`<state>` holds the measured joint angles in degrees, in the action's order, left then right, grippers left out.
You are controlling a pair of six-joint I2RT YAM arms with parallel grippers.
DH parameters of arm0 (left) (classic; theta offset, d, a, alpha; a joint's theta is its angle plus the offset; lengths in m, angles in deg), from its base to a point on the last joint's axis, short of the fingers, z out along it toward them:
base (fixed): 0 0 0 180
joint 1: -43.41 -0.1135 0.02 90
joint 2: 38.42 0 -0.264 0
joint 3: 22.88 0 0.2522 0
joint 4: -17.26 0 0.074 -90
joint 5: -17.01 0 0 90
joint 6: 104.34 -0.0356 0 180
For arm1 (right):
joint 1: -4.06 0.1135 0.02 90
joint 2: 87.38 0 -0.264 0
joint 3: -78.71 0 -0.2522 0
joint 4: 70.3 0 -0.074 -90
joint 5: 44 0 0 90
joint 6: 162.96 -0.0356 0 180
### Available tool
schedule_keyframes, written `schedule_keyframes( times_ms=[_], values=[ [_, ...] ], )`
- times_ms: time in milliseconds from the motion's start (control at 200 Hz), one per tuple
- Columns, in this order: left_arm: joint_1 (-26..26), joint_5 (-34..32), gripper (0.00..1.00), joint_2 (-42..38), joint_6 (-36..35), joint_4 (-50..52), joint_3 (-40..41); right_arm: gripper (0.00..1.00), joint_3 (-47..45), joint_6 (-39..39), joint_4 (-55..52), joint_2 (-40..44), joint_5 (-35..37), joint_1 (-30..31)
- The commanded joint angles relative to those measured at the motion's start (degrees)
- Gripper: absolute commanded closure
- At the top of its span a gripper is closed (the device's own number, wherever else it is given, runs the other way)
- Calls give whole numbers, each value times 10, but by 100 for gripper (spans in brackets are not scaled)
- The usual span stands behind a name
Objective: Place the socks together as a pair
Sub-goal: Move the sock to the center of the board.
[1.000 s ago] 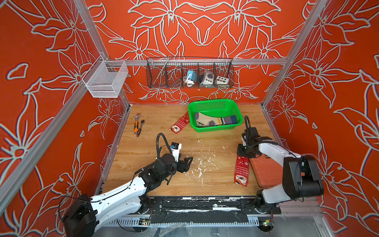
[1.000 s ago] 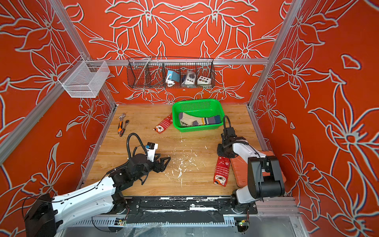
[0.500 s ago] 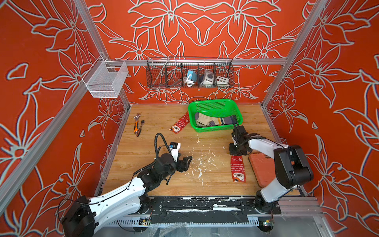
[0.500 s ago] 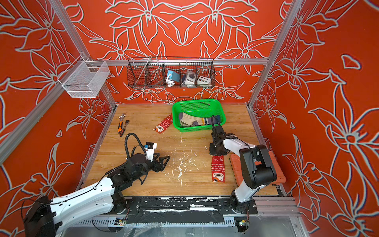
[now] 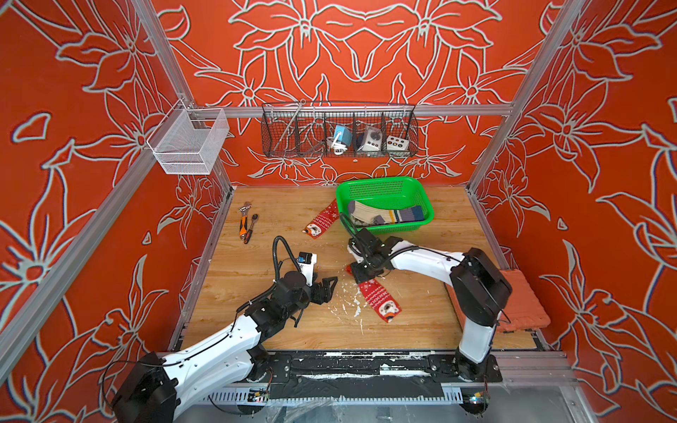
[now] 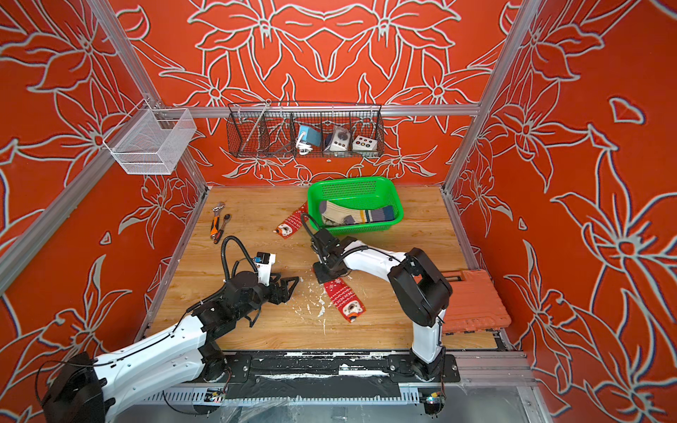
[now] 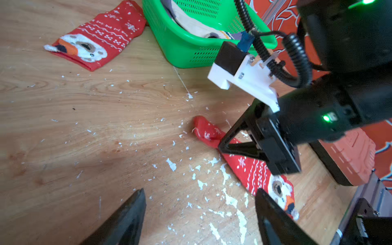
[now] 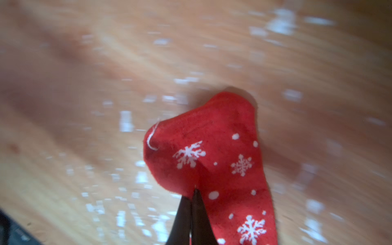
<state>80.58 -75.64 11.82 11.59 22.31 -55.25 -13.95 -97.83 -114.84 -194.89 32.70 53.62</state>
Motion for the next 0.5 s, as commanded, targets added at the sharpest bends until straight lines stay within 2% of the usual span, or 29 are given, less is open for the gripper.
schedule_keyframes(
  times_ms=[0,110,225,350,495],
  values=[
    [-21,26,20,16,13,-16,6,91,20,-4,-18,-27,-48,42],
    [-38,37,20,28,17,-19,8,79,0,-7,-3,-19,-56,64],
    [-55,47,20,38,20,-18,11,68,-47,-15,13,38,-30,62],
    [-66,64,21,69,21,-19,9,62,-96,-25,14,121,0,47],
    [-67,94,29,137,22,-28,1,58,-180,-46,12,212,8,5]
  ],
)
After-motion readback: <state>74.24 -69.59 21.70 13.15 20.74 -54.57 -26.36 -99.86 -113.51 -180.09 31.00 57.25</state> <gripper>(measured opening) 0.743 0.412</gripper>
